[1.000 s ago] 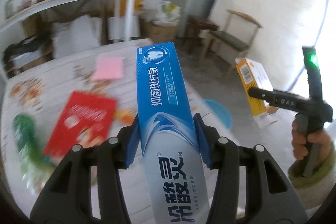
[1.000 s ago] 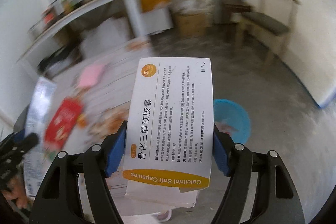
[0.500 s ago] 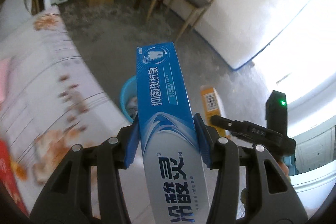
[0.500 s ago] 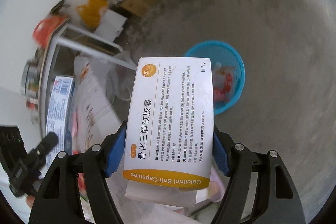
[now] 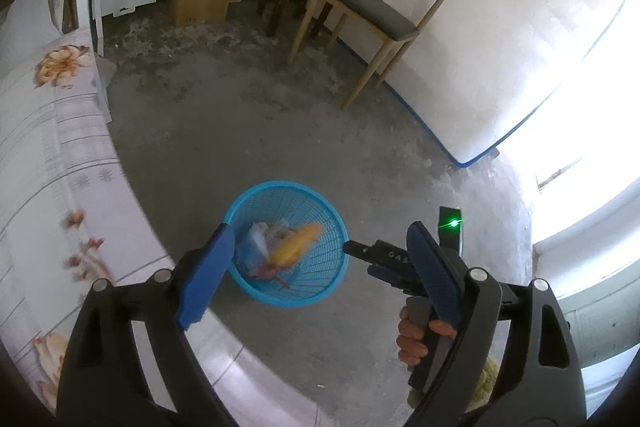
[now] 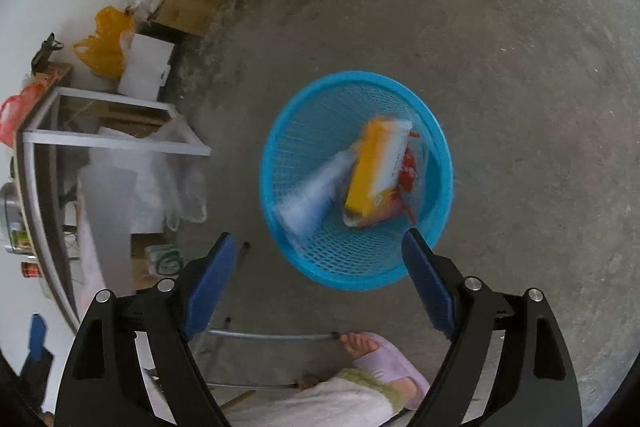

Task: Collect trash
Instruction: 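Carry both boxes over the wastebasket and open both tools to drop them, then swing both tools back over the table toward the red snack bag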

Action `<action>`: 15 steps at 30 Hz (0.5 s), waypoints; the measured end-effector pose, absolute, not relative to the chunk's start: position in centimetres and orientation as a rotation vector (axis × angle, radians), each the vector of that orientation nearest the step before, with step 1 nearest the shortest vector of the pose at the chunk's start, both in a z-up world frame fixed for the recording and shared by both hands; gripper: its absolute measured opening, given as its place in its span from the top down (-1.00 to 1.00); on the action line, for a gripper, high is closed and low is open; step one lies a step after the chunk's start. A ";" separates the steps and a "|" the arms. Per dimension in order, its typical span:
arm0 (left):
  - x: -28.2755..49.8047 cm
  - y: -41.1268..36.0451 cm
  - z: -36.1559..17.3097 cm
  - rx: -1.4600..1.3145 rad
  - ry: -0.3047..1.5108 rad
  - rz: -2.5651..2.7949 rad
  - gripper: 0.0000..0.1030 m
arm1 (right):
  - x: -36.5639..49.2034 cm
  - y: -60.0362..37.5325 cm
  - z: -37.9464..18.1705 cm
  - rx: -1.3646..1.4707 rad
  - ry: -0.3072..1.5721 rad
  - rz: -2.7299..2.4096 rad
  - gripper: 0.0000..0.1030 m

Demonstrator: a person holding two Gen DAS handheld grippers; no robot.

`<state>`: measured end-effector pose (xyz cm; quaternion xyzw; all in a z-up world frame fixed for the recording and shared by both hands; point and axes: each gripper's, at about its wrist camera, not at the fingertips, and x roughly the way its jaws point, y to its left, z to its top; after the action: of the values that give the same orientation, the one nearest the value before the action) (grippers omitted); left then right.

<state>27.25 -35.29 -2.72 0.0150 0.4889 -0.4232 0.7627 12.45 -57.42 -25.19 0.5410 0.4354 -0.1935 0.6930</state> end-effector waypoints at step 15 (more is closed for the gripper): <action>21.0 -23.5 2.1 0.003 0.864 -0.918 -0.63 | 5.2 -54.0 -19.7 1.039 0.939 -0.477 -0.59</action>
<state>21.02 -23.45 2.08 0.0013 0.4040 -0.4294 0.8077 5.19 -53.96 -19.69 0.4734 0.4277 -0.2174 0.7387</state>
